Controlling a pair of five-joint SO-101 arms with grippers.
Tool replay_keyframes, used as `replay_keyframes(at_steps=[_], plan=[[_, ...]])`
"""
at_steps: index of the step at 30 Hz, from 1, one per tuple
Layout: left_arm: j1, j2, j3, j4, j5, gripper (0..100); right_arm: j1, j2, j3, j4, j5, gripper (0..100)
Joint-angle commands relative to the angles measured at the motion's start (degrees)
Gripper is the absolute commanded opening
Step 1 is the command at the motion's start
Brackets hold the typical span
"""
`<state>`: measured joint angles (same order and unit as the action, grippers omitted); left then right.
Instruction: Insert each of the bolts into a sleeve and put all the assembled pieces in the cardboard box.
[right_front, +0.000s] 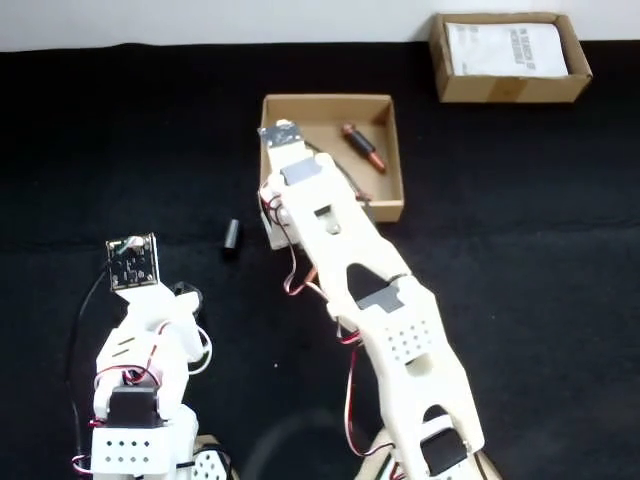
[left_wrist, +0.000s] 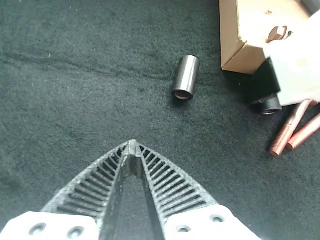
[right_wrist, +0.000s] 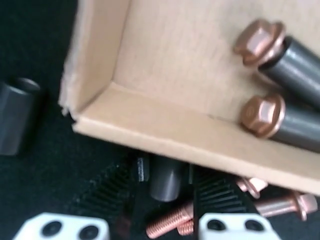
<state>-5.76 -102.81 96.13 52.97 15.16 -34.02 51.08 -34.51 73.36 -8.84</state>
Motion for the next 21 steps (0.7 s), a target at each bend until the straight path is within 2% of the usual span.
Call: replay_keyframes(at_steps=[1,4,8,17,21], plan=[[-0.5,-0.3,1.1,0.2,0.0,1,1.8,2.1,-3.9,-0.4,0.5,11.9],[-0.5,-0.3,1.1,0.2,0.0,1,1.8,2.9,-4.9,0.5,0.5,10.4],[-0.5,-0.4,1.1,0.9,0.0,1,1.7,3.3,-7.3,2.9,3.6,0.3],[-0.5,-1.0,1.1,1.0,0.0,1,2.9,2.6,-8.1,9.0,4.8,0.8],[-0.4,-1.0,1.1,0.9,0.0,1,3.3,0.7,-15.3,15.1,5.0,0.8]])
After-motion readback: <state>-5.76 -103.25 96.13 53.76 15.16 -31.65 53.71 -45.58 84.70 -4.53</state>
